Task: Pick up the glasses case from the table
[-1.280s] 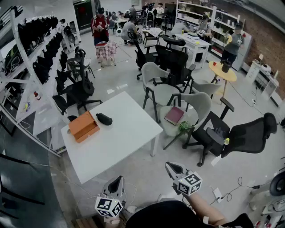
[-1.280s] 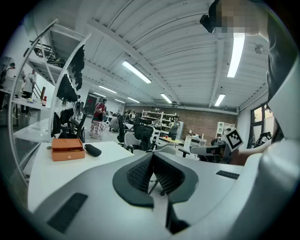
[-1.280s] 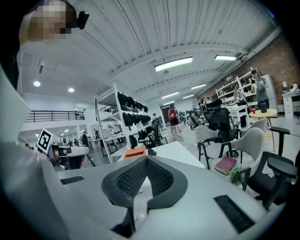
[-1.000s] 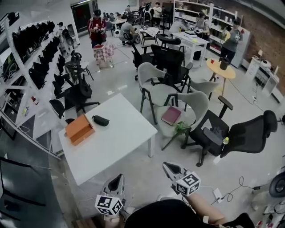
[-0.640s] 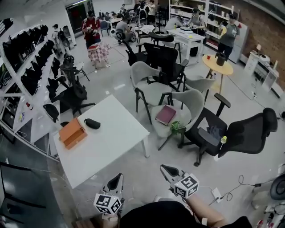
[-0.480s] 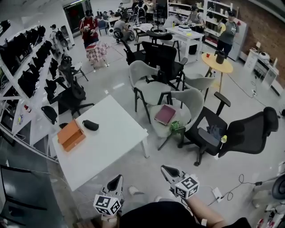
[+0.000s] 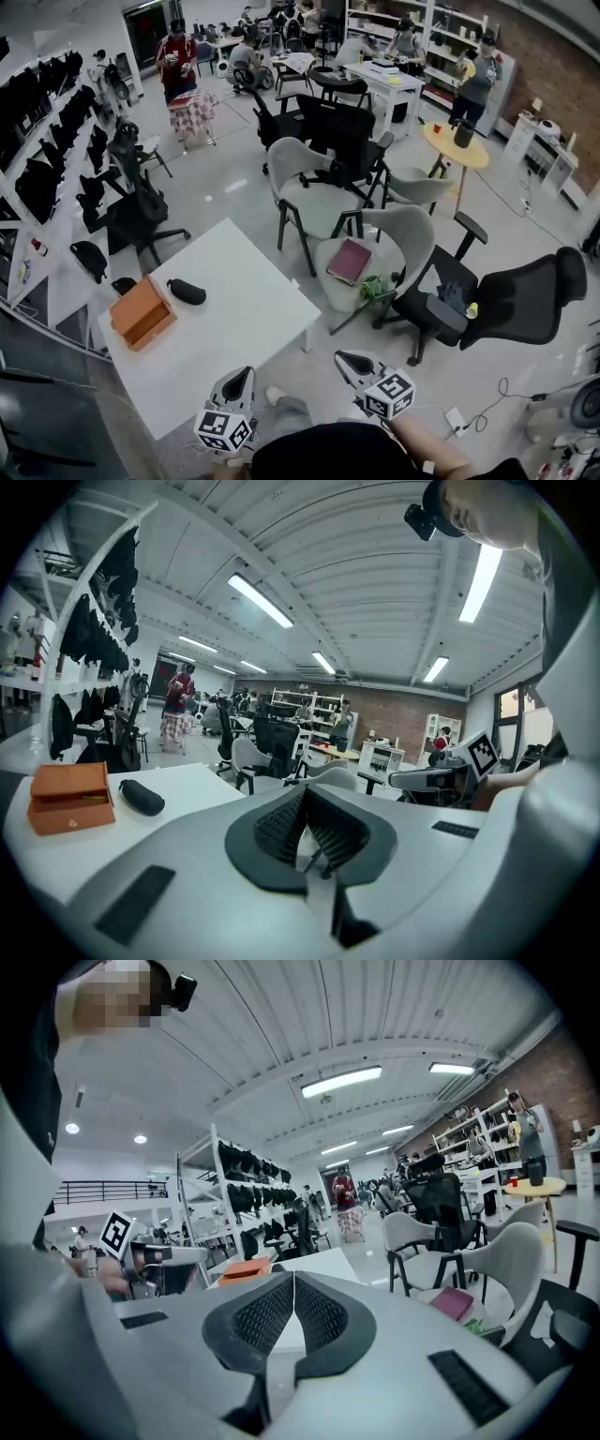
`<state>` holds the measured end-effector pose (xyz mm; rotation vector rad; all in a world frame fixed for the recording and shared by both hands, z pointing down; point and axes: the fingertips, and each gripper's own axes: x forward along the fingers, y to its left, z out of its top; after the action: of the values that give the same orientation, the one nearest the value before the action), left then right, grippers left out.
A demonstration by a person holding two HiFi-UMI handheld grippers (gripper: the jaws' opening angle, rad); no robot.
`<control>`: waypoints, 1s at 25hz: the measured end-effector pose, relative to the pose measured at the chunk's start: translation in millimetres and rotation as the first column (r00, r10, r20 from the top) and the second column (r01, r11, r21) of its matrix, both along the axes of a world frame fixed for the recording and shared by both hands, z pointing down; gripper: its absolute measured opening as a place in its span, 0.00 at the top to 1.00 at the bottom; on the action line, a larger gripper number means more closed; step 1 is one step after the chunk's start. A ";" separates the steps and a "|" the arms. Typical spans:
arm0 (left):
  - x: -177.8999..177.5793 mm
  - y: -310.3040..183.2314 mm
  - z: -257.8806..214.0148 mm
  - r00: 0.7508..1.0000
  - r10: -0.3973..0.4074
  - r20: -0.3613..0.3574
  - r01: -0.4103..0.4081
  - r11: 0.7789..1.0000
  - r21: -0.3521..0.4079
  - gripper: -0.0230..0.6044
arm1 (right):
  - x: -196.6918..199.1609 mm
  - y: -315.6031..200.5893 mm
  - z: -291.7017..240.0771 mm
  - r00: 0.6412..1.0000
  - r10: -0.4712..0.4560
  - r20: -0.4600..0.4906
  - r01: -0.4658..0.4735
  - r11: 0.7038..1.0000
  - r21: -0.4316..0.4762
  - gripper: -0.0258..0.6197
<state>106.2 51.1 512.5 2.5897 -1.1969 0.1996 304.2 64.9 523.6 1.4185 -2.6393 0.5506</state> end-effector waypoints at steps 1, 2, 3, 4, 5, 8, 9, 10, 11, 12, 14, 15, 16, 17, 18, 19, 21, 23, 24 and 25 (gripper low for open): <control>-7.4 -17.5 -2.4 1.000 0.004 -0.003 -0.004 1.000 0.004 0.93 | -7.7 -16.3 -2.2 1.000 0.001 -0.004 -0.001 1.000 -0.004 0.92; -15.5 -34.0 -4.9 1.000 0.008 -0.003 -0.008 1.000 0.008 0.93 | -16.4 -32.0 -4.2 1.000 0.002 -0.006 -0.002 1.000 -0.007 0.92; -23.8 -49.5 -6.8 1.000 0.012 -0.004 -0.012 1.000 0.012 0.93 | -25.6 -47.2 -5.5 1.000 0.002 -0.006 -0.002 1.000 -0.009 0.92; -32.1 -64.3 -7.8 1.000 0.016 -0.006 -0.016 1.000 0.016 0.93 | -34.7 -62.4 -6.5 1.000 0.002 -0.009 -0.002 1.000 -0.008 0.92; -40.6 -79.0 -8.3 1.000 0.019 -0.011 -0.018 1.000 0.019 0.93 | -44.2 -78.2 -7.8 1.000 0.002 -0.013 -0.002 1.000 -0.007 0.92; -70.6 -119.1 -11.2 1.000 0.009 -0.023 -0.008 1.000 0.029 0.93 | -76.8 -126.0 -17.3 0.999 -0.014 -0.030 0.014 1.000 0.004 0.92; -82.1 -128.7 -12.7 1.000 -0.004 -0.025 0.005 0.999 0.032 0.93 | -88.8 -139.1 -20.3 0.999 -0.029 -0.034 0.029 1.000 0.006 0.91; -94.1 -136.5 -13.7 0.999 -0.023 -0.029 0.024 0.999 0.034 0.93 | -101.0 -150.6 -22.0 0.998 -0.049 -0.038 0.049 0.999 0.004 0.91; -106.4 -143.4 -13.8 0.998 -0.046 -0.034 0.047 0.998 0.033 0.93 | -113.5 -161.5 -22.3 0.996 -0.073 -0.044 0.073 0.997 -0.001 0.91; -118.9 -149.7 -12.7 0.997 -0.071 -0.039 0.072 0.997 0.030 0.93 | -126.0 -171.9 -21.6 0.994 -0.098 -0.050 0.098 0.995 -0.007 0.91; -142.2 -159.5 -8.0 0.991 -0.122 -0.048 0.123 0.992 0.019 0.93 | -150.0 -191.9 -19.9 0.987 -0.148 -0.059 0.147 0.989 -0.015 0.91; -152.5 -162.9 -4.9 0.988 -0.148 -0.050 0.149 0.989 0.013 0.93 | -160.9 -201.9 -19.3 0.983 -0.172 -0.062 0.171 0.985 -0.017 0.91; -161.9 -165.4 -1.4 0.983 -0.176 -0.050 0.176 0.984 0.005 0.93 | -171.3 -211.8 -18.2 0.978 -0.197 -0.064 0.196 0.980 -0.019 0.91; -170.6 -166.8 2.3 0.978 -0.205 -0.047 0.205 0.979 -0.004 0.93 | -181.5 -221.4 -16.0 0.972 -0.224 -0.066 0.223 0.975 -0.025 0.90; -178.6 -167.4 6.0 0.970 -0.237 -0.045 0.237 0.971 -0.015 0.93 | -191.5 -230.6 -12.7 0.965 -0.254 -0.067 0.252 0.967 -0.033 0.89; -186.1 -167.7 9.2 0.962 -0.271 -0.044 0.270 0.963 -0.028 0.93 | -201.7 -239.7 -8.6 0.956 -0.285 -0.069 0.283 0.958 -0.045 0.88; -199.6 -169.0 14.4 0.941 -0.335 -0.042 0.332 0.942 -0.054 0.93 | -222.8 -258.4 0.6 0.934 -0.349 -0.072 0.344 0.936 -0.073 0.84; -210.3 -169.4 18.8 0.919 -0.393 -0.034 0.390 0.918 -0.077 0.93 | -243.2 -275.5 10.5 0.910 -0.408 -0.068 0.400 0.910 -0.107 0.77; -214.4 -168.9 21.3 0.906 -0.423 -0.027 0.419 0.904 -0.088 0.93 | -252.4 -283.2 15.4 0.897 -0.437 -0.064 0.427 0.896 -0.122 0.75; -217.8 -168.3 23.9 0.891 -0.454 -0.019 0.450 0.887 -0.099 0.93 | -261.0 -290.6 20.8 0.883 -0.465 -0.059 0.454 0.880 -0.137 0.74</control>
<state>-111.6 -117.1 536.4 2.1478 -1.6891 0.0970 43.2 -225.6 544.4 0.7176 -2.6795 0.5566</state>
